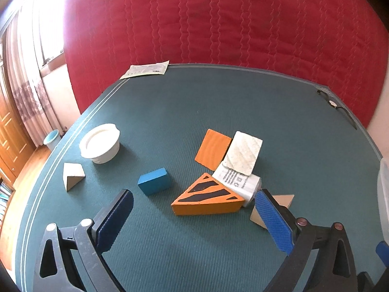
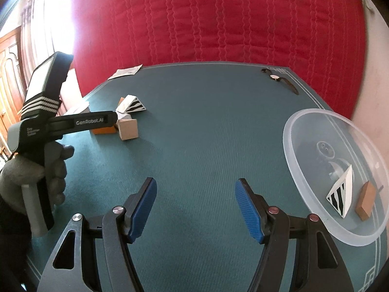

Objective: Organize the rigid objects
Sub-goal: 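Move both open tools back toward the remaining blocks, then grasp the orange striped triangle with the left tool while the right tool grasps the tan cube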

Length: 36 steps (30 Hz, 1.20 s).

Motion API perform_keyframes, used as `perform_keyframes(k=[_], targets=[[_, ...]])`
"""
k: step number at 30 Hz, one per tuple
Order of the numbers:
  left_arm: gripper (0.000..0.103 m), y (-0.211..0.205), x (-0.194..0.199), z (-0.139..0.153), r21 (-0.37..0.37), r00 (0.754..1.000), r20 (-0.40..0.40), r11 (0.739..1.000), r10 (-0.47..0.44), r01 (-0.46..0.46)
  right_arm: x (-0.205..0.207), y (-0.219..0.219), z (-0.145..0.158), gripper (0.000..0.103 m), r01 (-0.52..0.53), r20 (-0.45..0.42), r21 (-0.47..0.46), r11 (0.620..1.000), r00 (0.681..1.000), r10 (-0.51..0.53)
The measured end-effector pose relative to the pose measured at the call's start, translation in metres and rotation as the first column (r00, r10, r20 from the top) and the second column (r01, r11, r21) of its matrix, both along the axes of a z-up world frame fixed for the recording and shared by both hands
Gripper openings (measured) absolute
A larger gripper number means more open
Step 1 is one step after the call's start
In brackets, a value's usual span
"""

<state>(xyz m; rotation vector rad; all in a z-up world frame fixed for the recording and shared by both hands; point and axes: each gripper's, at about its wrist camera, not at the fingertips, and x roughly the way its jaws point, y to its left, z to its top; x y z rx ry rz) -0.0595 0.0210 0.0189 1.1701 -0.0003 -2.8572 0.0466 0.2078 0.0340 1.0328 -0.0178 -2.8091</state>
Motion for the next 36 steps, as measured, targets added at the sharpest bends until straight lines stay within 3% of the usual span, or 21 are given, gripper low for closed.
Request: perform_keyframes(k=[6, 8, 10, 11, 27, 36], targets=[[0.091, -0.007, -0.004, -0.006, 0.014, 1.0, 0.025, 1.0, 0.011, -0.011, 0.001, -0.001, -0.001, 0.068, -0.006, 0.006, 0.004, 1.0, 1.0, 0.006], [0.083, -0.008, -0.007, -0.007, 0.02, 0.999, 0.039, 1.0, 0.012, -0.013, 0.001, -0.002, -0.001, 0.068, -0.006, 0.005, 0.004, 1.0, 1.0, 0.006], [0.065, -0.009, -0.01, -0.01, 0.029, 0.998, 0.066, 0.999, 0.012, -0.014, 0.002, -0.002, -0.002, 0.068, -0.008, 0.006, 0.004, 1.0, 1.0, 0.008], [0.062, -0.01, -0.012, -0.012, 0.035, 0.997, 0.079, 0.999, 0.013, -0.015, 0.002, -0.003, -0.002, 0.068, -0.008, 0.007, 0.005, 1.0, 1.0, 0.008], [0.062, -0.038, 0.018, -0.01, 0.042, 0.997, 0.069, 0.998, -0.04, 0.038, 0.001, -0.009, -0.002, 0.068, -0.016, 0.019, 0.01, 1.0, 1.0, 0.016], [0.062, -0.059, 0.038, -0.007, 0.043, 0.997, 0.059, 0.998, -0.053, 0.05, -0.025, -0.037, -0.002, 0.068, -0.089, 0.072, -0.028, 0.996, 0.993, 0.091]])
